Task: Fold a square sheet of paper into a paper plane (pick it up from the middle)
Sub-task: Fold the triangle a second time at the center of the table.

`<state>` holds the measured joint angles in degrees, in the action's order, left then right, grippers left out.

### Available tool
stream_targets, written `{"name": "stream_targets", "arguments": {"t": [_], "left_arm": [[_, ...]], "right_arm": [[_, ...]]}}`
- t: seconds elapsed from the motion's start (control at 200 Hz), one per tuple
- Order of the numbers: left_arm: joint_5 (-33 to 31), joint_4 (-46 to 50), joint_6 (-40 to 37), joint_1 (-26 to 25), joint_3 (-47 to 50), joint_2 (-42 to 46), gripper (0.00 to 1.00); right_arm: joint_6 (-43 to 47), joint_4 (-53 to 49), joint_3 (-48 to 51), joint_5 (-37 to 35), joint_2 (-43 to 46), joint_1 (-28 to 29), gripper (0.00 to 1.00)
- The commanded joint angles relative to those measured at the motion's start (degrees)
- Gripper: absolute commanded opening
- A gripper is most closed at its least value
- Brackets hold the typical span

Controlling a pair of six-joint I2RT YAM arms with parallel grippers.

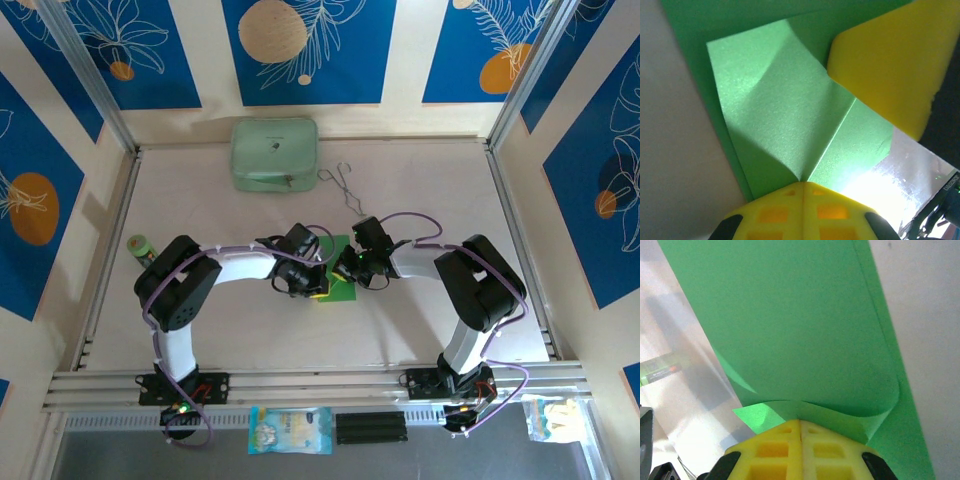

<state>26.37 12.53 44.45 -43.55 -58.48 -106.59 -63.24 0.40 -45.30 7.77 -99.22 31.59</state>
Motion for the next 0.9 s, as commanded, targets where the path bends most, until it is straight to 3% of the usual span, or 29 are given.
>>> {"name": "stream_targets", "arguments": {"t": [0.0, 0.33, 0.525, 0.895], "left_arm": [[-2.19, 7.35, -3.02, -1.15, 2.6, -0.84, 0.01], [-3.32, 9.27, -2.0, -1.26, 10.09, 6.44, 0.0], [-4.87, 6.24, 0.83, -1.26, 5.92, 14.94, 0.0], [-3.92, -1.2, 4.2, -1.12, 2.53, 6.3, 0.0]], "right_arm": [[0.3, -8.93, 1.78, -2.58, -3.3, -0.25, 0.0], [0.84, -9.2, 2.05, -2.67, -2.86, -0.71, 0.0], [1.1, -8.8, 2.24, -2.36, -2.28, -0.83, 0.0], [0.91, -8.06, 1.96, -1.52, -2.65, -0.83, 0.0]]}}
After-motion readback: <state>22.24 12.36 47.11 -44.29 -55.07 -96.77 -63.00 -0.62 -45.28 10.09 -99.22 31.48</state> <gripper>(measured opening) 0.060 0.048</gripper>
